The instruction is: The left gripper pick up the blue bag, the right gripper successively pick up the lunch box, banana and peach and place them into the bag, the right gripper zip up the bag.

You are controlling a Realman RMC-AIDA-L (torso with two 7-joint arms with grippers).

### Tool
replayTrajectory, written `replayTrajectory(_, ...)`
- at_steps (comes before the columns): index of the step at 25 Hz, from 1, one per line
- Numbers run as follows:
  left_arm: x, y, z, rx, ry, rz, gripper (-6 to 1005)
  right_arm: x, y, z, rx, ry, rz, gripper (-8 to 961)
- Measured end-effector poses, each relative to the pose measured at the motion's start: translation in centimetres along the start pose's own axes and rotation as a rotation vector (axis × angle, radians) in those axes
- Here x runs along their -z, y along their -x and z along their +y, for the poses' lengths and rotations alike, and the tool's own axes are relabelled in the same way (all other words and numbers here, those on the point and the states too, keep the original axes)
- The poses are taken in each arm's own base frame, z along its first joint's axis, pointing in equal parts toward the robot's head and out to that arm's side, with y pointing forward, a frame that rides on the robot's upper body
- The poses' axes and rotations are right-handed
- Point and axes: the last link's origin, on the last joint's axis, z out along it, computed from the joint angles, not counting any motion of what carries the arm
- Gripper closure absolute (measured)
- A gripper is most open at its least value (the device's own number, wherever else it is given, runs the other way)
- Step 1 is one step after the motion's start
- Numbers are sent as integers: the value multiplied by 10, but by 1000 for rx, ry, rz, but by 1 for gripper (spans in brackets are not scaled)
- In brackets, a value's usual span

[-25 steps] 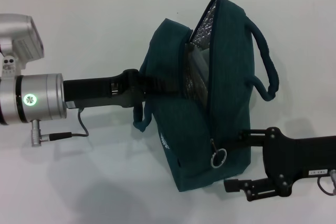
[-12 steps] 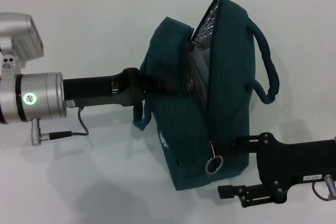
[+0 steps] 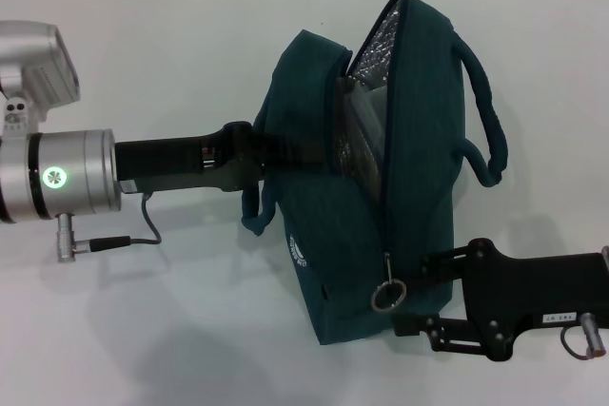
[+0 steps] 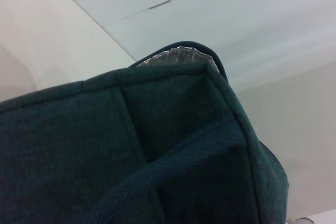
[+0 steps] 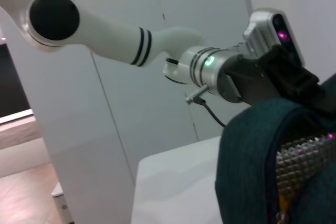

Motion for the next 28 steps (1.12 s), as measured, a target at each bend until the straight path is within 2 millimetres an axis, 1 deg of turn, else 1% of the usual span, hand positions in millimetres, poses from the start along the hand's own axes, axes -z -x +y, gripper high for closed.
replayTrajectory(7,0,0,0,-1,-1,0,913,-2,0,-1,-14,-13,-22,551)
replayTrajectory(13,0,-1,0,-2,-1,0,910,-6,0,1,-11,12,-13,548)
replayTrajectory(26,0,0,0,-1,-3,-3,904,-7,-1,0,-21,7,-8,666)
replayTrajectory(28,0,0,0,-2,-3,-3,903,-7,-1,0,-23,6,-11,669)
